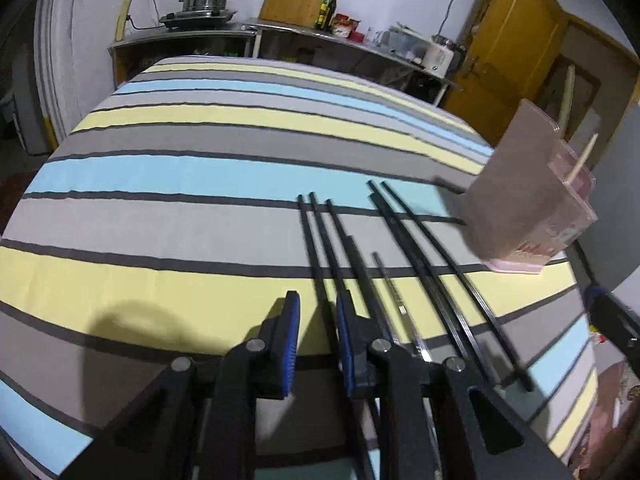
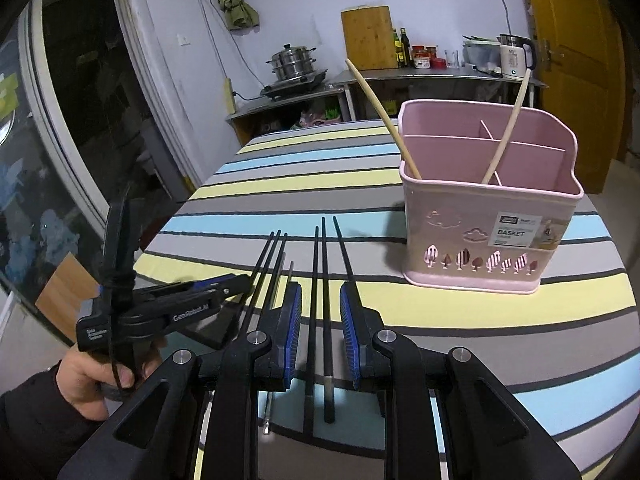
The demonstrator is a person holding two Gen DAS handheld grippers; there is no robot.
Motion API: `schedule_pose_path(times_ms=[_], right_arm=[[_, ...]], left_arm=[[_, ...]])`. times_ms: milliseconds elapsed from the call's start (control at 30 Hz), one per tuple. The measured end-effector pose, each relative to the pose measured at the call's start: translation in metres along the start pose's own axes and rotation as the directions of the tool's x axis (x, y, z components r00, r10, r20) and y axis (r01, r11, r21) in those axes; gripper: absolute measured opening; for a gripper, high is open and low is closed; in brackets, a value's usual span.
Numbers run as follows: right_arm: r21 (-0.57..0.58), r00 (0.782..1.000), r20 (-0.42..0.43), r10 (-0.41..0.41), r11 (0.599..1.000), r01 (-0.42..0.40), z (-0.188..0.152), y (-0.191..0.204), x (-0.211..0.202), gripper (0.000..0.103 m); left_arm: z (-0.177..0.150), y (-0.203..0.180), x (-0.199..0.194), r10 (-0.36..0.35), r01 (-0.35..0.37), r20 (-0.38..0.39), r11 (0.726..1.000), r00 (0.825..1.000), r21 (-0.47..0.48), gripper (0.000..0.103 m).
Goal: Organize utensils
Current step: 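Move both tools back over the remaining chopsticks on the table, then close the left tool on a black chopstick while the right tool grasps another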
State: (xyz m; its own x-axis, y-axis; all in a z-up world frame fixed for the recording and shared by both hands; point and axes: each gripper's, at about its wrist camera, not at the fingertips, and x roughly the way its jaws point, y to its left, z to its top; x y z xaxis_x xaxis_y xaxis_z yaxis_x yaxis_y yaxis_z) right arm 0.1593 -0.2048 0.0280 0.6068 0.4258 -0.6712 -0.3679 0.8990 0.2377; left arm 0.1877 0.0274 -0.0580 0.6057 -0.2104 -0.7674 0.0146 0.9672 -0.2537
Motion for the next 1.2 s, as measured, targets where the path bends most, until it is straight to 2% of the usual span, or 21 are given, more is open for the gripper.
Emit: schedule_pose_path(times_ms=[133,200,467,733,933,1067,1200], right_arm=[[-0.004,1.0,-0.004,0.0,1.0,0.0,-0.001,0.0,0.0,0.021],[-0.004,1.0,-0.01,0.002,1.0,-0.002,0.0,0.001,0.003,0.021],[-0.032,0.998,-0.062,0.028,0.999,-0.03,0.008,0.019,0.035,0.021],[-0.056,0.985,-0.165,0.057,0.996,-0.067,0.028,0.039,0.106,0.016],[-0.075,0.969,-0.244,0.025,0.996,-0.044,0.042,0.043,0.157,0.013],[-0.098,0.961,-0.277,0.002,0.995,-0.03,0.044,0.046,0.175,0.011],[-0.113,0.966,-0.257,-0.021,0.993,-0.009,0.049,0.05,0.173,0.01]], left_arm=[[0.002,-0.005,0.001,0.039,-0.039,0.004,0.999,0.999,0.038,0.019],[0.003,-0.006,0.001,0.062,-0.062,0.002,0.997,0.998,0.051,0.013],[0.004,0.025,-0.011,0.09,-0.09,-0.007,0.996,0.996,0.009,0.009],[0.008,0.06,-0.019,0.089,-0.09,-0.023,0.996,0.996,-0.031,0.009],[0.016,0.078,-0.021,0.07,-0.071,-0.029,0.996,0.997,-0.058,0.009],[0.023,0.084,-0.018,0.063,-0.065,-0.029,0.995,0.998,-0.072,0.009],[0.028,0.086,-0.014,0.055,-0.057,-0.028,0.995,0.998,-0.078,0.009]])
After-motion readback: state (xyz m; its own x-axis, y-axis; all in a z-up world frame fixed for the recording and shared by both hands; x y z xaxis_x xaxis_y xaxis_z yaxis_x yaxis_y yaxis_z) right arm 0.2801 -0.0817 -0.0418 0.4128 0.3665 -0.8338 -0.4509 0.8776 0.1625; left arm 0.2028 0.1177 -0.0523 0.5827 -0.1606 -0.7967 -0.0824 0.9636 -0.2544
